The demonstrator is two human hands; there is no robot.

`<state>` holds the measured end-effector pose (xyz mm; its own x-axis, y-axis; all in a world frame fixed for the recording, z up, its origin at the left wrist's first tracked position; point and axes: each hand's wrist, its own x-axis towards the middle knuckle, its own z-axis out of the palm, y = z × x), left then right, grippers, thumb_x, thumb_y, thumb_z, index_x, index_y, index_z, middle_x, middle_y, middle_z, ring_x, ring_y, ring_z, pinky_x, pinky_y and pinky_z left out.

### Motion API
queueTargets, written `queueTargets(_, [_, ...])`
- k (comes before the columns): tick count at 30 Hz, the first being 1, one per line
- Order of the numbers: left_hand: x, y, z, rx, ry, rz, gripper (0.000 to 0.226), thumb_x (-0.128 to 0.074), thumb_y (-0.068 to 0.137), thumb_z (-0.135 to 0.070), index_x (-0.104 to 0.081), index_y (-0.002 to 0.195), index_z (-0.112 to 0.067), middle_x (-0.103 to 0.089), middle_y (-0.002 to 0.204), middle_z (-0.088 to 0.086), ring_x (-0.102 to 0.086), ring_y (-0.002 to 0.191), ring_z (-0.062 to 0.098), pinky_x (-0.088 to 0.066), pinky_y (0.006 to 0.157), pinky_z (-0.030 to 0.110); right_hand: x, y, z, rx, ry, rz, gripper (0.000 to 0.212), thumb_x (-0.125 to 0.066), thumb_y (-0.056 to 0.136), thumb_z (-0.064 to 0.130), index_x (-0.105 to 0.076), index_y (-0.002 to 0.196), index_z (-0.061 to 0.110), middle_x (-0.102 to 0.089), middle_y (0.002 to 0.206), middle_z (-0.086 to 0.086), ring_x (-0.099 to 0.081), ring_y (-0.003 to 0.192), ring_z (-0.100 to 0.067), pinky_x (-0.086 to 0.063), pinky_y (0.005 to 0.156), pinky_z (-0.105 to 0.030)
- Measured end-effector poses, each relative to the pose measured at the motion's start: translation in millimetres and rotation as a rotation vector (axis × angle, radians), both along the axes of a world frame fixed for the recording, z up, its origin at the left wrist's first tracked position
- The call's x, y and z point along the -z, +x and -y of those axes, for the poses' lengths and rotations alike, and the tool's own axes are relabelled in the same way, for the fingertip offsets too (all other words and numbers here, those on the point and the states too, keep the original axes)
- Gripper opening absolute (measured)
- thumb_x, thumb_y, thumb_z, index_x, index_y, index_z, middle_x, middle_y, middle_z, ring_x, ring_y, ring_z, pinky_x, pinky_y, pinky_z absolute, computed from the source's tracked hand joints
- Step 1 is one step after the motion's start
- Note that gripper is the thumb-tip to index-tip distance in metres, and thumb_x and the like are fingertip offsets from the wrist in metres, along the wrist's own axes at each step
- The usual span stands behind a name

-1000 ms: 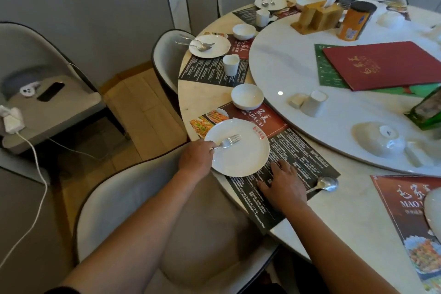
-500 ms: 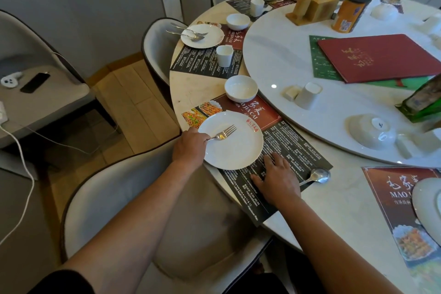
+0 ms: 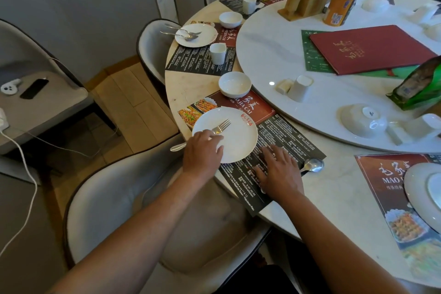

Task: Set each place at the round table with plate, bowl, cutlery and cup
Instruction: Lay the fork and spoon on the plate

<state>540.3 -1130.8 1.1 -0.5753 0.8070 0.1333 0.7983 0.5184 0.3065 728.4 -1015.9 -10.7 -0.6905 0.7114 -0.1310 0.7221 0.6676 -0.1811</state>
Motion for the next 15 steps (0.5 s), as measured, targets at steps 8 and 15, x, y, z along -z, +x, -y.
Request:
queueTargets(8, [6.1,108.8,-25.3,0.296,-0.007,0.053,0.032,-0.059,0.096,-0.040,-0.070,0.119,-0.020,-0.066,0.110,0.000,-0.058,0.103,0.023,-0.050,0.083,0.039,18.5,81.4,14.2,0.299,0.033,-0.169,0.071,-0.045,0.098,0.053,-0.022,0.156,0.018,-0.030,0.159,-0.010,-0.029,0.146,-0.028,-0.033,0.116,-0.046])
queueTargets(15, [8.4,155.0,-64.1,0.362,-0.139,0.060,0.025,-0.058,0.097,-0.039,-0.064,0.111,-0.018,-0.063,0.109,0.003,-0.057,0.103,0.026,-0.048,0.080,0.039,27.5,130.1,22.1,0.364,-0.035,-0.029,0.072,-0.026,0.100,0.057,-0.022,0.157,0.013,-0.020,0.165,-0.009,-0.017,0.151,-0.026,-0.017,0.123,-0.041])
